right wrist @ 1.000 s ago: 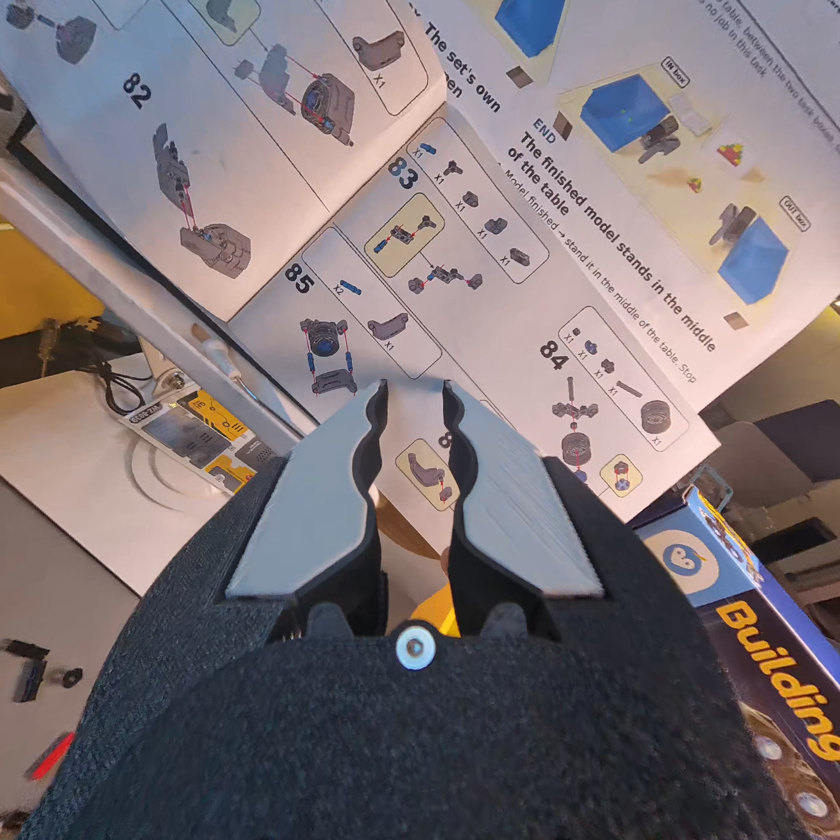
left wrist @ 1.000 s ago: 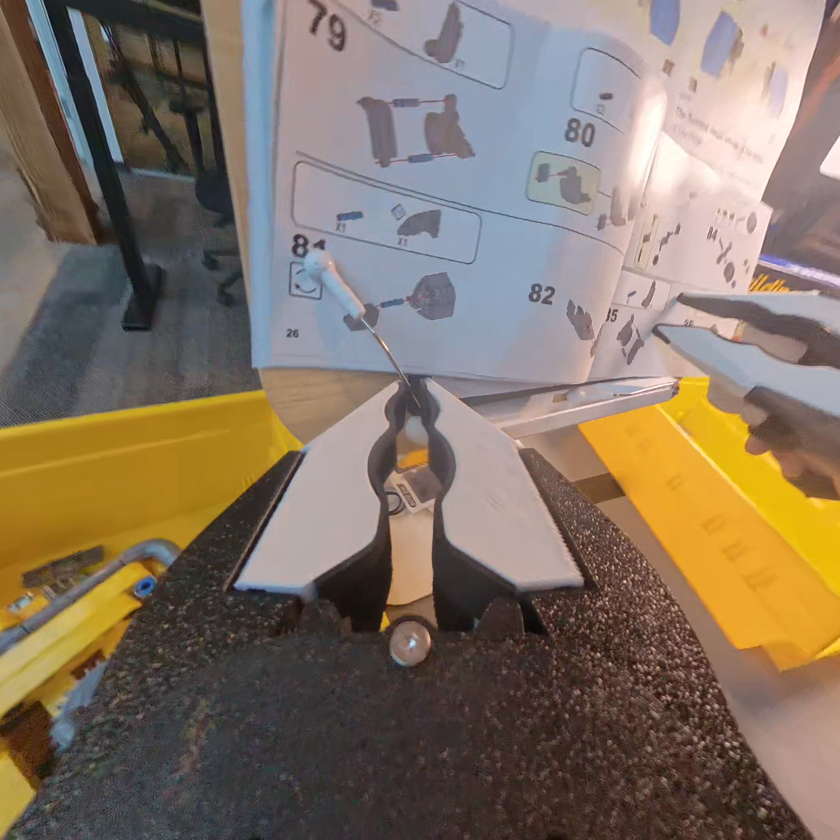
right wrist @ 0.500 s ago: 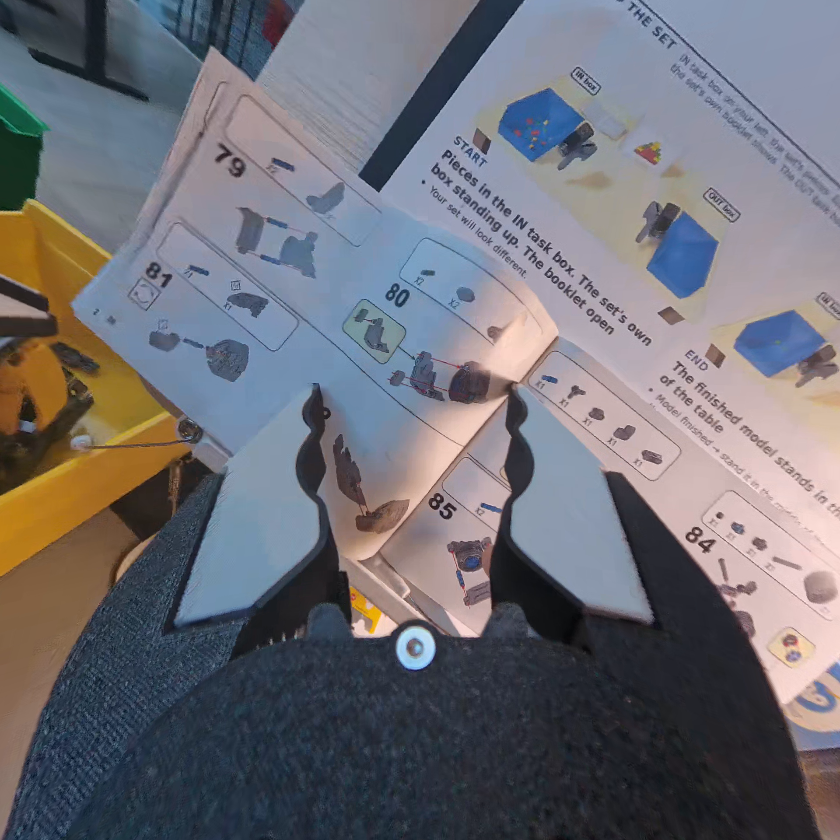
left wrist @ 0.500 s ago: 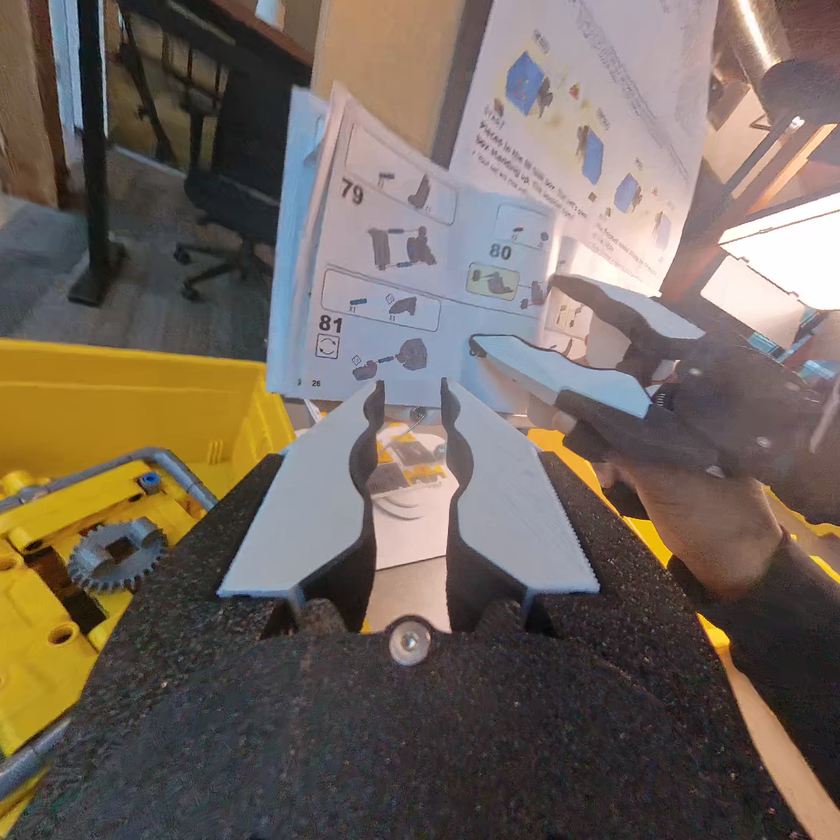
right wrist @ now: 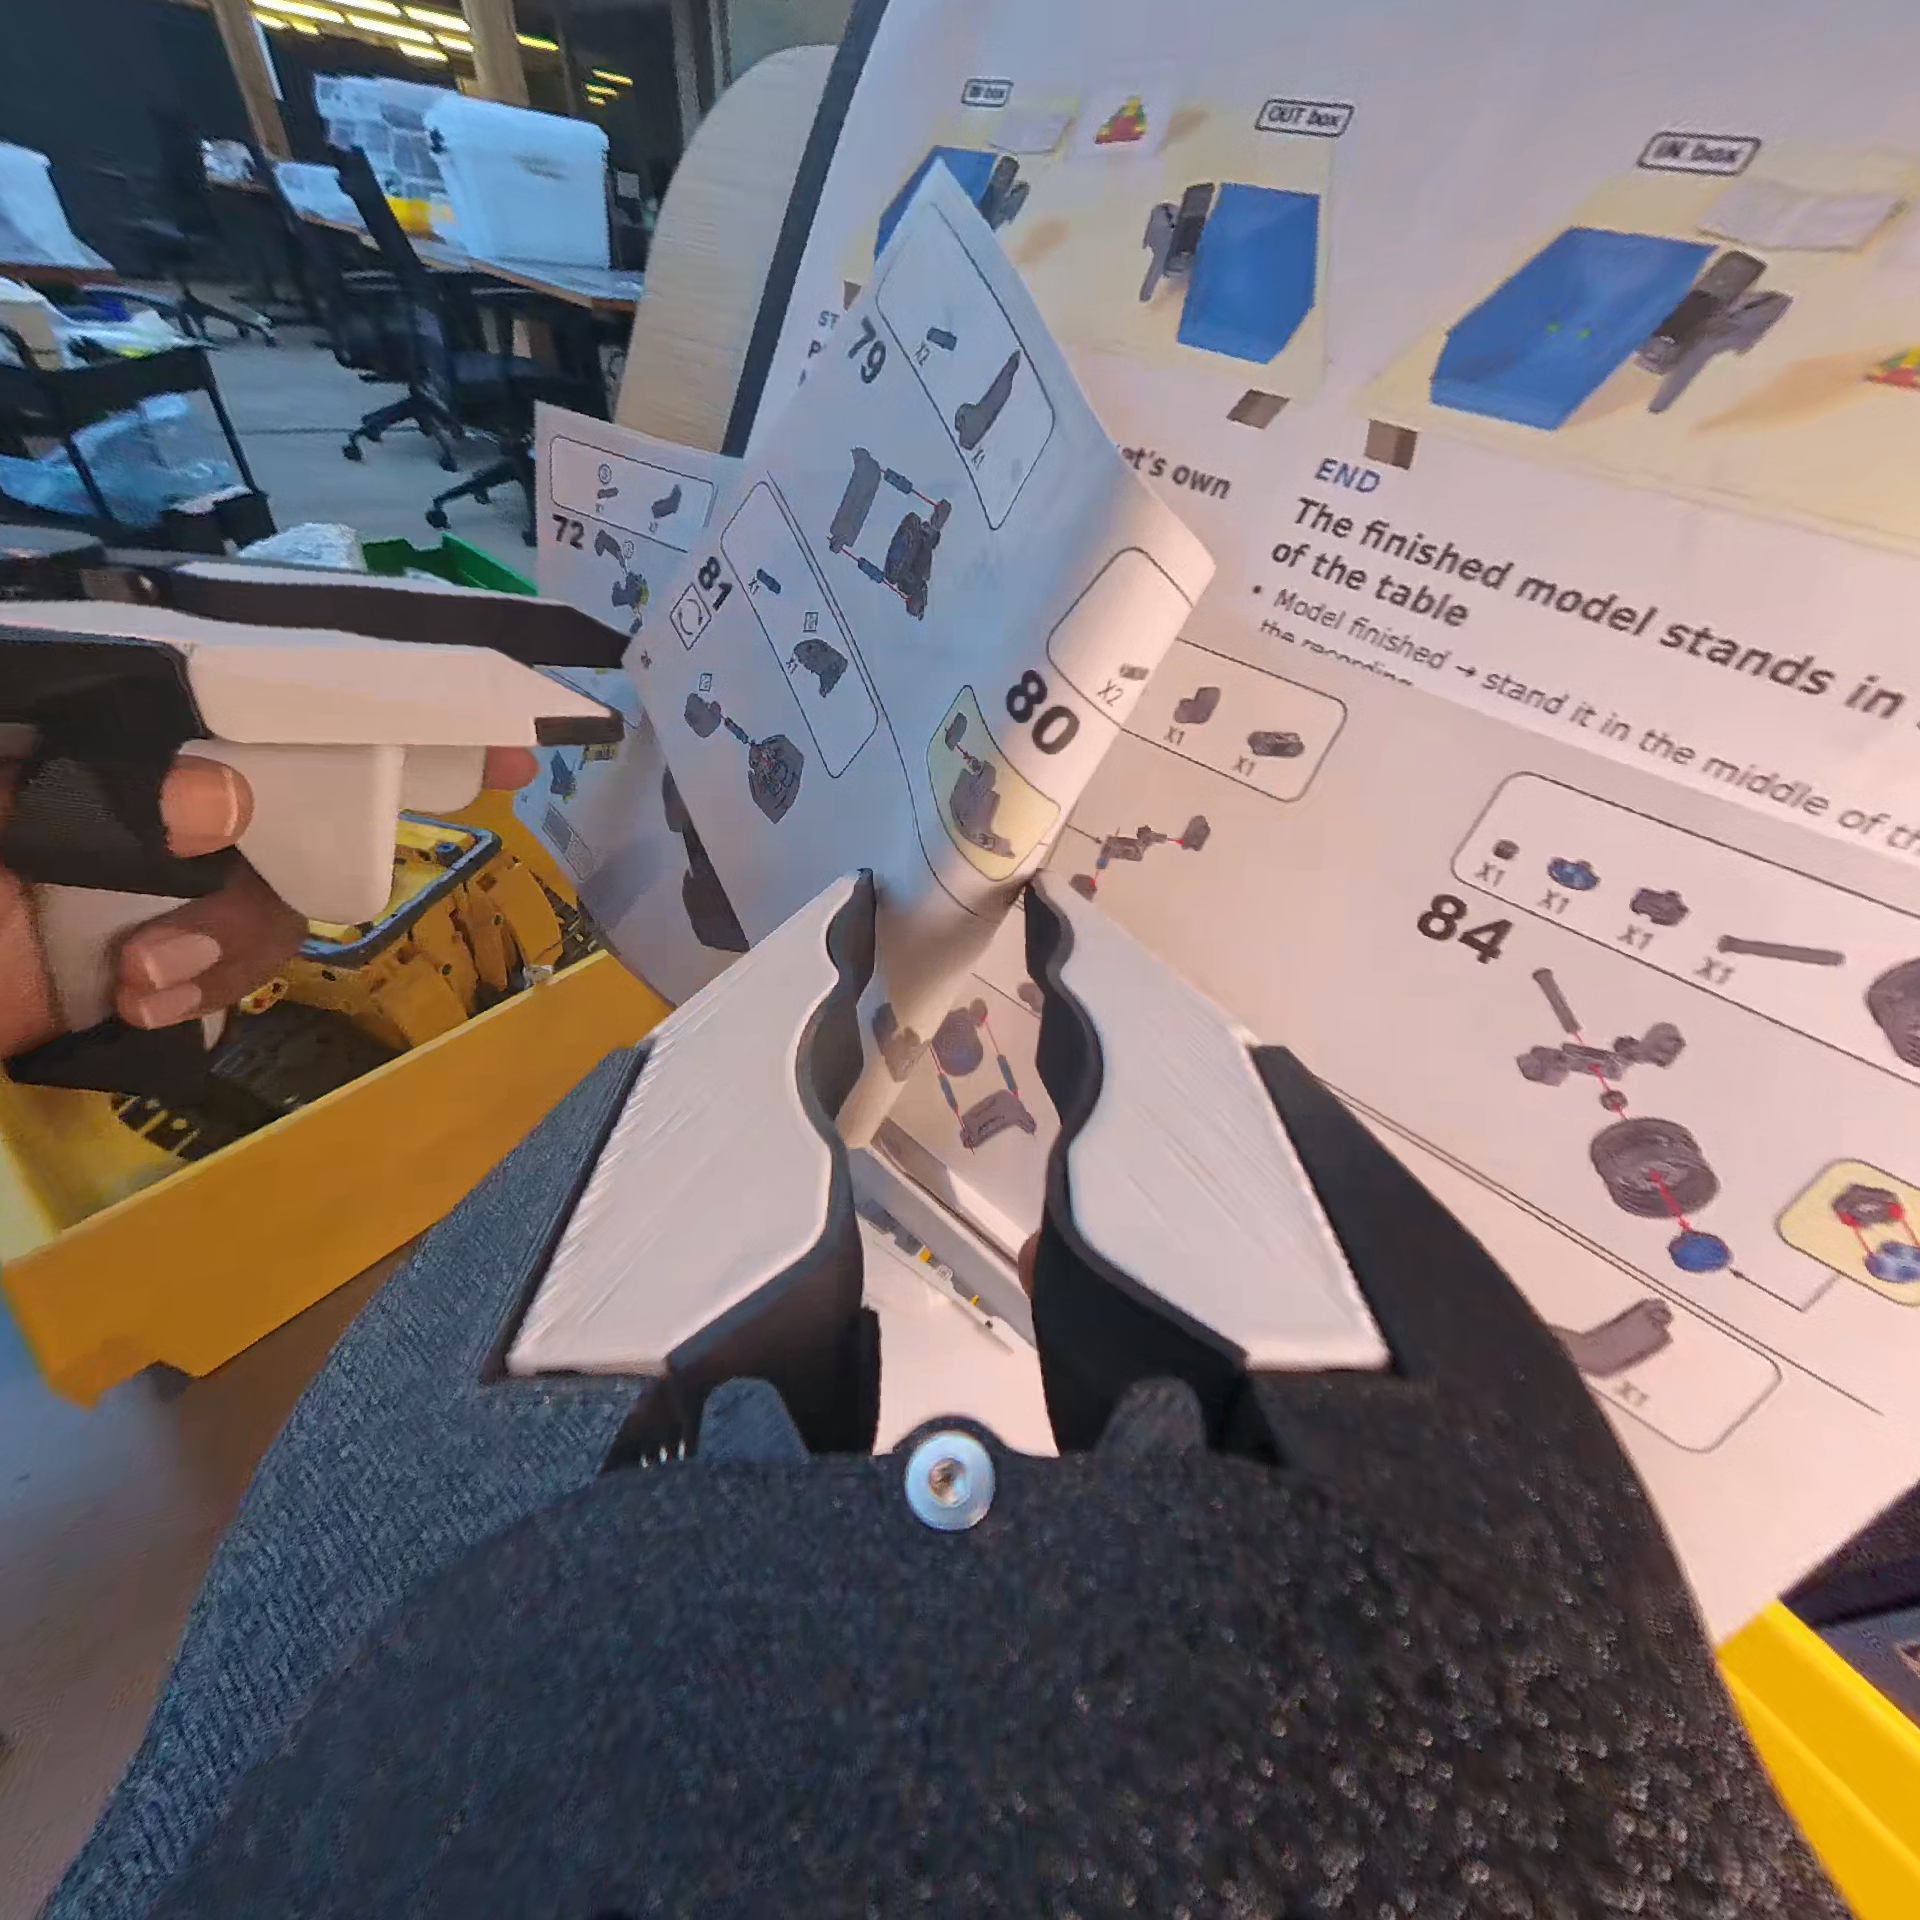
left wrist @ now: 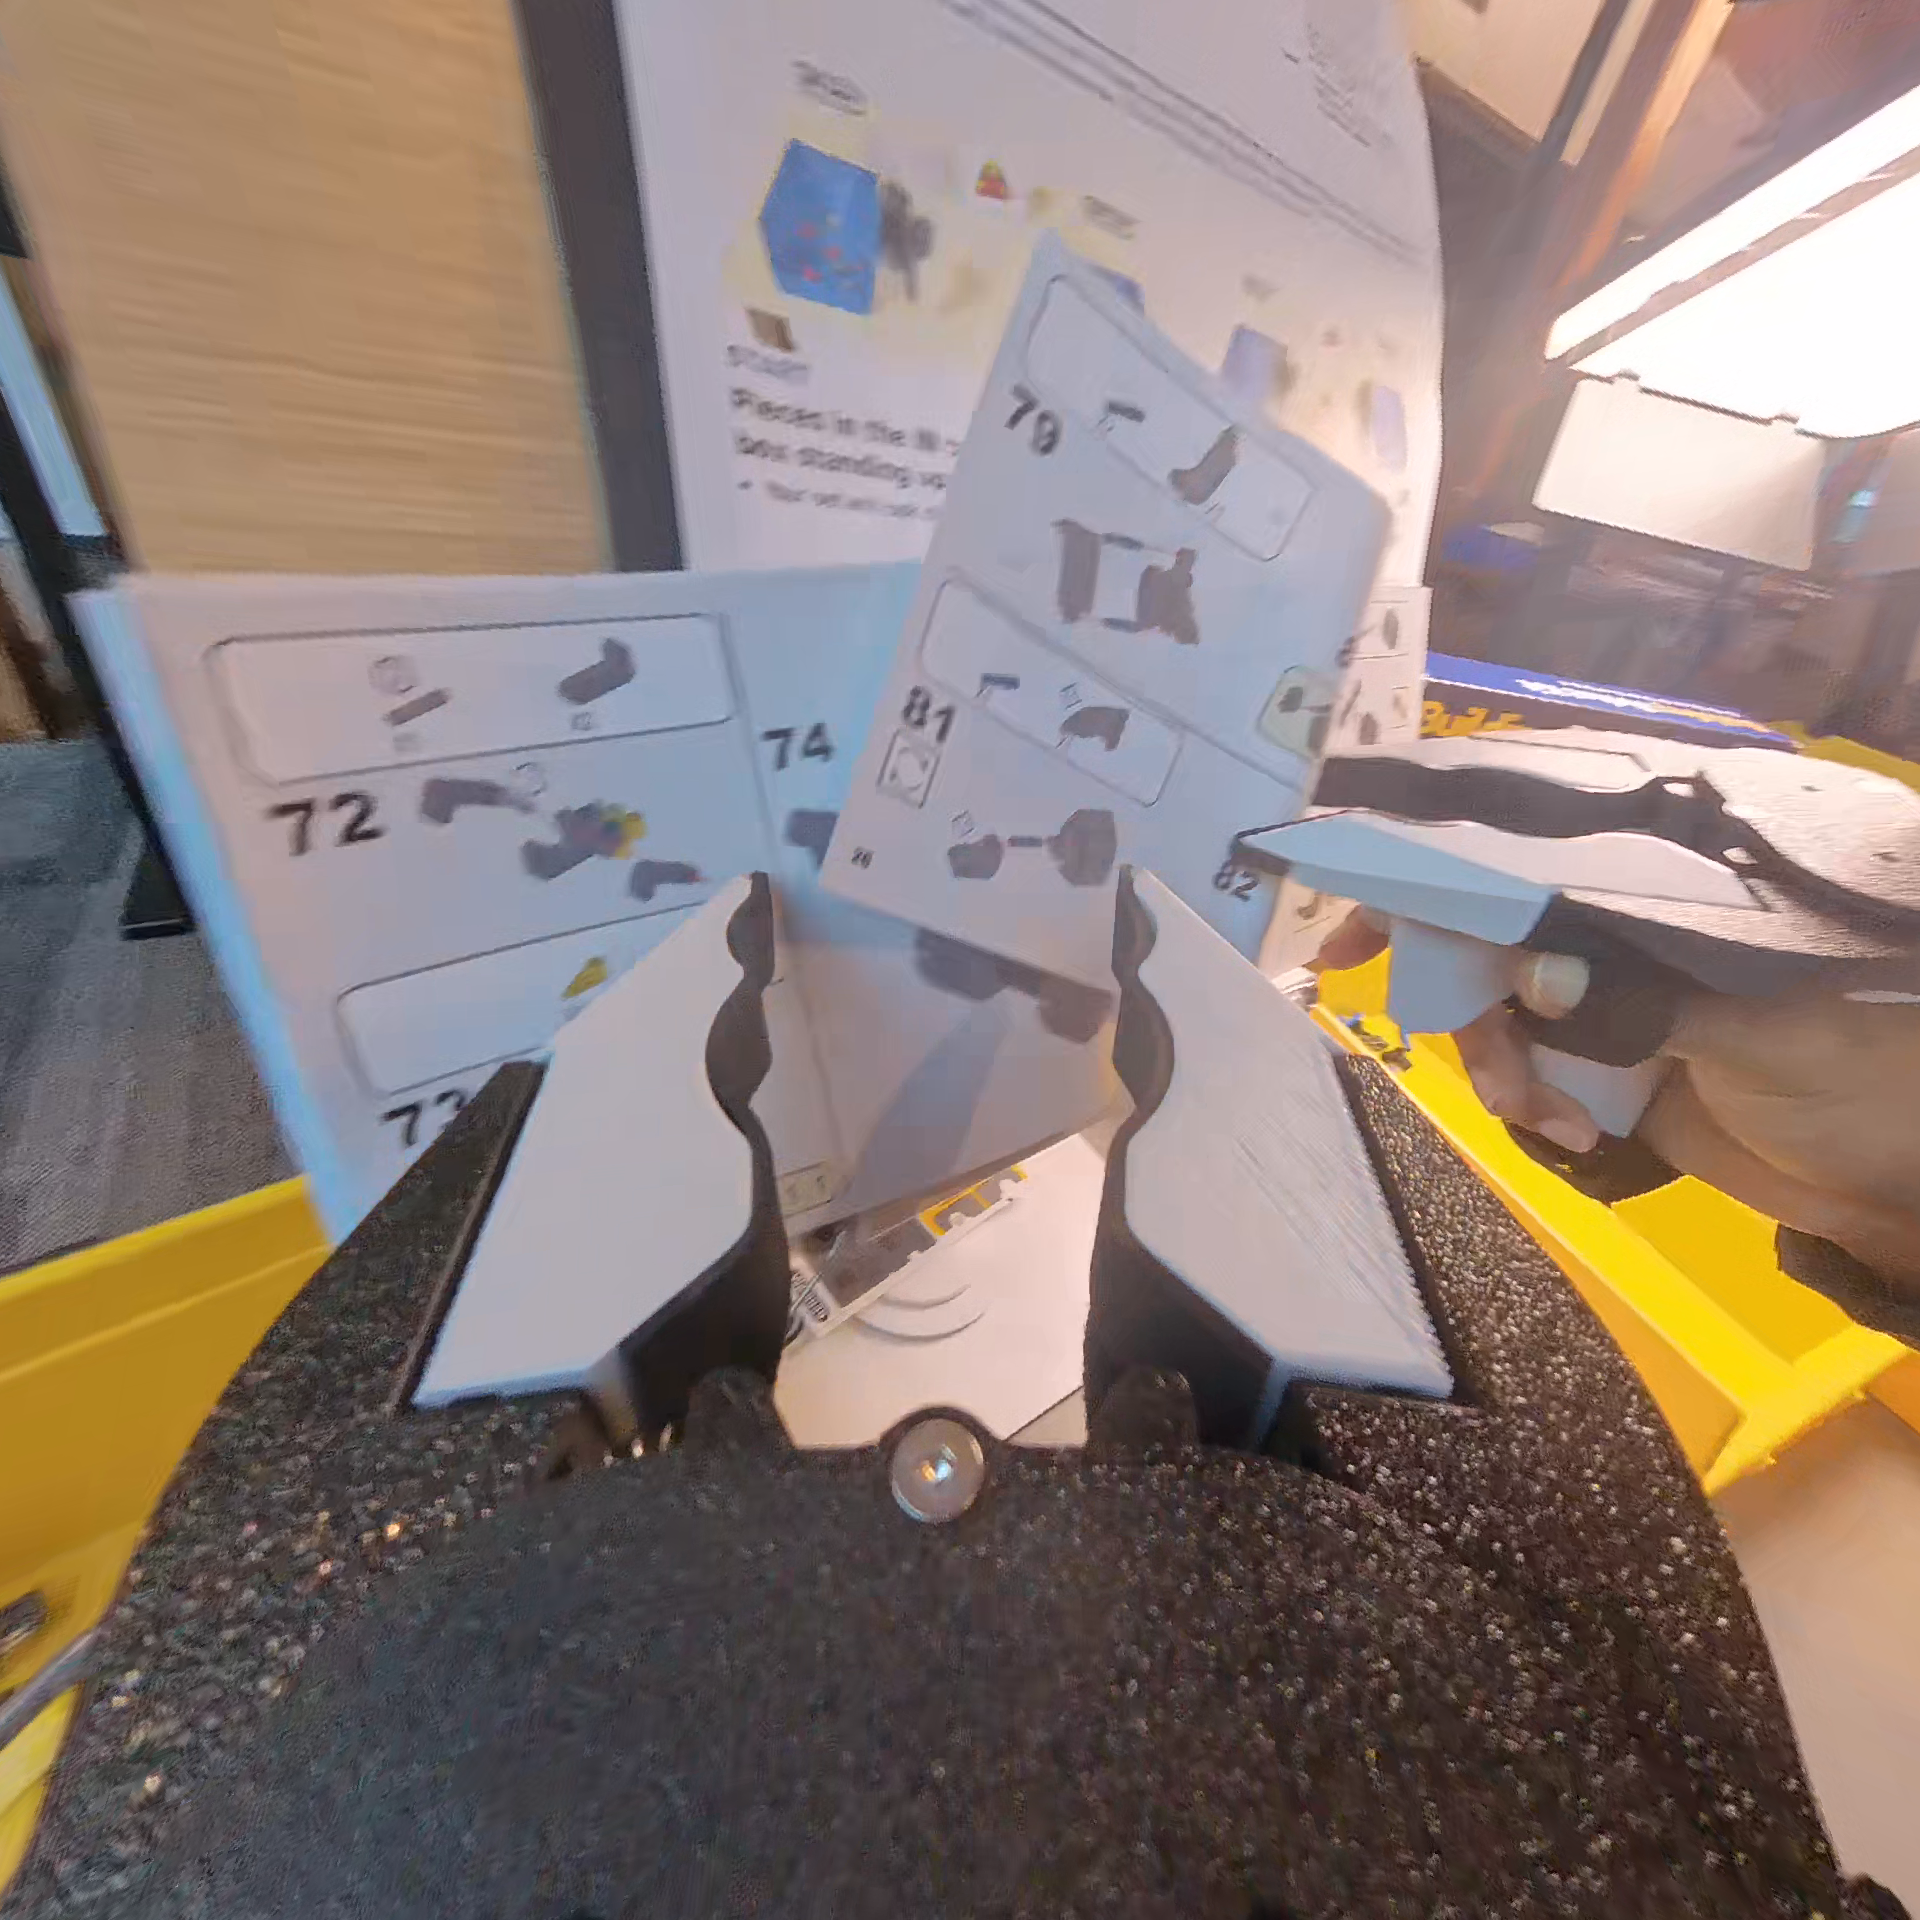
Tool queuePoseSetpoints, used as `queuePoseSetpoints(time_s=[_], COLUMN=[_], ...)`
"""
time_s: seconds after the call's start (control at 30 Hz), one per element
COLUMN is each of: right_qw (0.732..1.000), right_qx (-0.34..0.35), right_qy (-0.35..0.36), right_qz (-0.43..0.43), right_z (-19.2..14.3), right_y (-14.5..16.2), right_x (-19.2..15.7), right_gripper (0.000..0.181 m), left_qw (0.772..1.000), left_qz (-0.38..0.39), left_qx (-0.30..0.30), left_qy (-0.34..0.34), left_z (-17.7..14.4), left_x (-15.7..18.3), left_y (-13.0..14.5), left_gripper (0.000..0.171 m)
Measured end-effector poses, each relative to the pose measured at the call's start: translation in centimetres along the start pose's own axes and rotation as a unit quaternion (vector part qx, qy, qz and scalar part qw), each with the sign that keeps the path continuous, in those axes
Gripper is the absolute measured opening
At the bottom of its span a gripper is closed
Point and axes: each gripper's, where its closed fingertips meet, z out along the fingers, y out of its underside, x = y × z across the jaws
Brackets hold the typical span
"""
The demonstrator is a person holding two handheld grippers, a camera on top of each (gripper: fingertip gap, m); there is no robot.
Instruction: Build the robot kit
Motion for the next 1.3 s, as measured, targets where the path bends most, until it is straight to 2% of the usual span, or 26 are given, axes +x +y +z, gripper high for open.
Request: queuePoseSetpoints(time_s=[0.07, 0.17, 0.23, 0.33, 0.4, 0.43, 0.53, 0.67, 0.7, 0.77, 0.8, 0.83, 0.9, 0.93, 1.0, 1.07, 1.13, 1.23, 1.3], right_qw=[1.0, 0.998, 0.993, 0.99, 0.991, 0.992, 0.99, 0.996, 0.998, 0.998, 0.998, 0.999, 0.996, 0.992, 0.987, 0.99, 0.993, 0.99, 0.987], right_qx=[-0.003, -0.001, 0.02, 0.064, 0.084, 0.091, 0.095, 0.039, 0.024, 0.0, -0.002, -0.009, -0.023, -0.036, -0.047, -0.012, 0.054, 0.125, 0.12], right_qy=[0.01, 0.069, 0.11, 0.116, 0.084, 0.053, -0.026, -0.032, -0.016, 0.044, 0.052, 0.051, 0.09, 0.121, 0.148, 0.139, 0.093, -0.01, -0.065], right_qz=[0.005, 0.006, 0.031, 0.057, 0.062, 0.071, 0.104, 0.07, 0.058, 0.035, 0.024, 0.015, -0.014, -0.028, -0.03, 0.013, 0.05, 0.069, 0.08], right_z=[-0.9, -2.8, -5.2, -8.7, -10.1, -10.6, -11.1, -11.0, -11.0, -11.0, -10.7, -10.2, -9.4, -9.1, -8.9, -9.4, -10.2, -11.5, -11.8], right_y=[0.2, 0.1, -0.4, -1.4, -1.9, -2.1, -2.6, -0.9, -0.2, 1.2, 1.5, 1.9, 2.6, 3.0, 3.2, 1.8, -0.5, -3.2, -3.6], right_x=[0.7, 3.2, 5.0, 5.6, 4.6, 3.7, 1.1, 1.2, 1.7, 3.7, 4.0, 4.0, 5.4, 6.7, 8.3, 8.5, 7.0, 2.4, -0.3], right_gripper=[0.029, 0.03, 0.042, 0.053, 0.058, 0.061, 0.084, 0.102, 0.101, 0.08, 0.074, 0.061, 0.02, 0.012, 0.011, 0.02, 0.033, 0.077, 0.101], left_qw=[0.999, 0.995, 0.988, 0.978, 0.971, 0.967, 0.95, 0.935, 0.934, 0.934, 0.934, 0.935, 0.937, 0.937, 0.933, 0.928, 0.923, 0.91, 0.905], left_qz=[0.011, 0.049, 0.089, 0.149, 0.166, 0.174, 0.203, 0.231, 0.227, 0.238, 0.247, 0.256, 0.272, 0.286, 0.318, 0.328, 0.34, 0.347, 0.353], left_qx=[-0.002, -0.034, -0.041, -0.054, -0.071, -0.08, -0.107, -0.13, -0.138, -0.14, -0.135, -0.135, -0.15, -0.153, -0.151, -0.149, -0.134, -0.123, -0.115], left_qy=[0.032, 0.082, 0.118, 0.139, 0.159, 0.167, 0.212, 0.235, 0.239, 0.227, 0.218, 0.205, 0.162, 0.131, 0.081, 0.09, 0.124, 0.191, 0.208], left_z=[1.2, 3.0, 3.7, 4.9, 5.8, 6.3, 7.5, 7.8, 7.4, 6.5, 6.0, 5.6, 4.8, 4.4, 3.7, 3.3, 3.3, 3.5, 4.0], left_x=[2.2, 5.9, 8.8, 11.7, 13.3, 14.0, 16.4, 16.7, 16.5, 15.5, 15.0, 14.3, 12.3, 11.0, 8.6, 8.4, 9.8, 13.3, 15.0], left_y=[-0.4, 0.5, 1.1, 2.3, 3.2, 3.7, 5.0, 5.9, 5.9, 5.6, 5.4, 5.3, 5.3, 5.2, 5.0, 5.5, 5.8, 6.5, 6.8], left_gripper=[0.055, 0.016, 0.007, 0.01, 0.016, 0.023, 0.054, 0.072, 0.076, 0.074, 0.072, 0.07, 0.064, 0.061, 0.052, 0.052, 0.053, 0.062, 0.065])
